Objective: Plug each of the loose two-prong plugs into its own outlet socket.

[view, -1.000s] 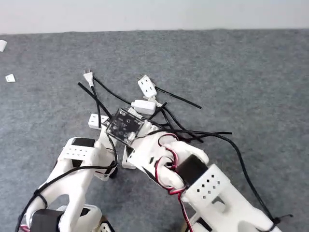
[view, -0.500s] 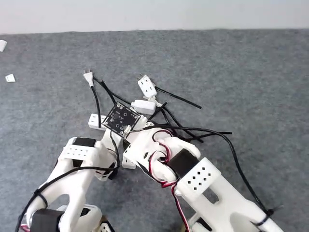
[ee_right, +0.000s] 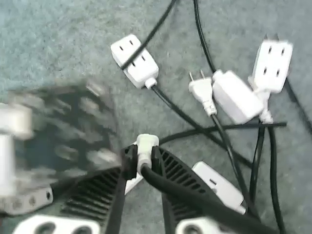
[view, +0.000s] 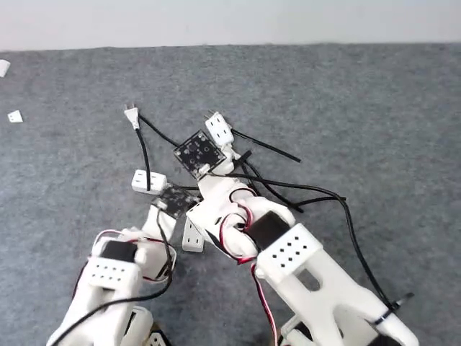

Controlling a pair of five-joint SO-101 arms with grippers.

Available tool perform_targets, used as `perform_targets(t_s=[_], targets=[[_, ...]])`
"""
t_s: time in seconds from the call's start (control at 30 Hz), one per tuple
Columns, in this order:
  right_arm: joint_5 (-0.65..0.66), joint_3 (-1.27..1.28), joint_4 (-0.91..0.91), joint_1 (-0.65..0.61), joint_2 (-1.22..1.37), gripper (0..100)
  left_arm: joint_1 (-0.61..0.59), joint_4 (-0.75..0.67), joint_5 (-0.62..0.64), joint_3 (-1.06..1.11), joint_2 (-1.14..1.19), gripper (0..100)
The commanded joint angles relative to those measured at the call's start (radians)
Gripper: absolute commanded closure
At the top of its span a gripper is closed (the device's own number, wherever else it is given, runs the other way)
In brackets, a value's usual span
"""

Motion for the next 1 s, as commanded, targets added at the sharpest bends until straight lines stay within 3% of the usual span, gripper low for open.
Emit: perform_targets(t_s=[0.0,0.4,0.6,0.83,0.97], targets=[[-0.018,-0.017,0.033,0.010,0.010,99.1,-0.051,-0.025,0.031,0.010,-0.081,87],[0.213,-0.091,0.496,0.067,0.096,99.0,-0.060,-0.025,0.028,0.018,-0.104,87],[0.308,0.006,0.418,0.265,0.114,97.6,-0.060,-0.023,0.028,0.019,-0.104,87],[0.399,0.130,0.266,0.447,0.180,76.6,-0.060,-0.023,0.028,0.024,-0.104,87],[0.373,0.060,0.239,0.509,0.217,79.7,-0.060,-0.023,0.028,0.024,-0.104,87]])
